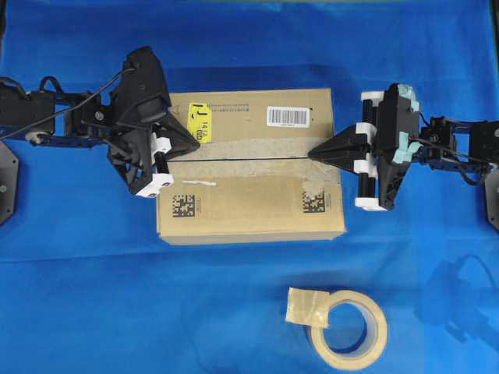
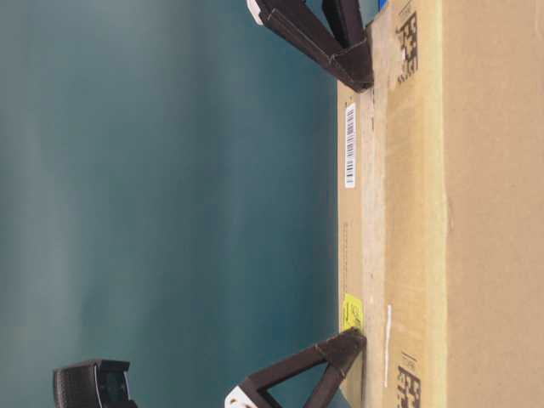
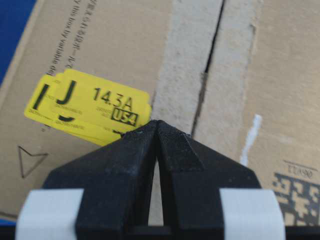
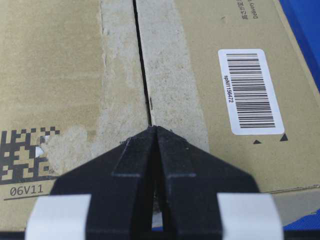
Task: Close the cardboard box.
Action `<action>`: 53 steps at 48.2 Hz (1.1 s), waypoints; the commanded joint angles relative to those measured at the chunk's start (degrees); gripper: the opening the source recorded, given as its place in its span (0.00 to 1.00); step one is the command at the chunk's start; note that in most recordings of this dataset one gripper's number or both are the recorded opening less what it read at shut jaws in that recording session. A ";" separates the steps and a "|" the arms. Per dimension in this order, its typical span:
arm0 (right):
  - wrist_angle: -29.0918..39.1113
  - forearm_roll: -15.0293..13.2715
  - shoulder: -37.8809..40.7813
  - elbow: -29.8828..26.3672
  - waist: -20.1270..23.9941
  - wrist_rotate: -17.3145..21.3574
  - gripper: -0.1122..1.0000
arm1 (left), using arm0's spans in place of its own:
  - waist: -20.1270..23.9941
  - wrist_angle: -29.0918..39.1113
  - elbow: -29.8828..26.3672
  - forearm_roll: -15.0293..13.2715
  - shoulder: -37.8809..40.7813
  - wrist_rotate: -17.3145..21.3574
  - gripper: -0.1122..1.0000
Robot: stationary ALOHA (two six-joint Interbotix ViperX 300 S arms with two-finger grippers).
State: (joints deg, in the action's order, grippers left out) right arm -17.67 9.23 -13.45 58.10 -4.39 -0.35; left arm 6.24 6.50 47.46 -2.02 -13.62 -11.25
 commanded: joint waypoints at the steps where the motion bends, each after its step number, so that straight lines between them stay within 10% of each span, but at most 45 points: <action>1: -0.44 0.26 -0.26 -0.26 -0.26 0.00 0.10 | -0.88 -2.90 0.88 -0.09 -1.93 0.18 0.10; 34: -0.44 0.18 -0.26 -0.35 -0.26 0.09 0.10 | -2.55 -43.77 21.62 -0.09 -5.98 3.96 0.10; 53: -1.14 0.18 -0.26 -0.35 -0.26 0.35 0.10 | -3.96 -50.19 21.01 -0.09 1.05 4.39 0.10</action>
State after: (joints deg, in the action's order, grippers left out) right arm -18.28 9.32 -13.45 58.18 -4.48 -0.09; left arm 2.46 -42.63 69.79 -2.02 -13.80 -6.94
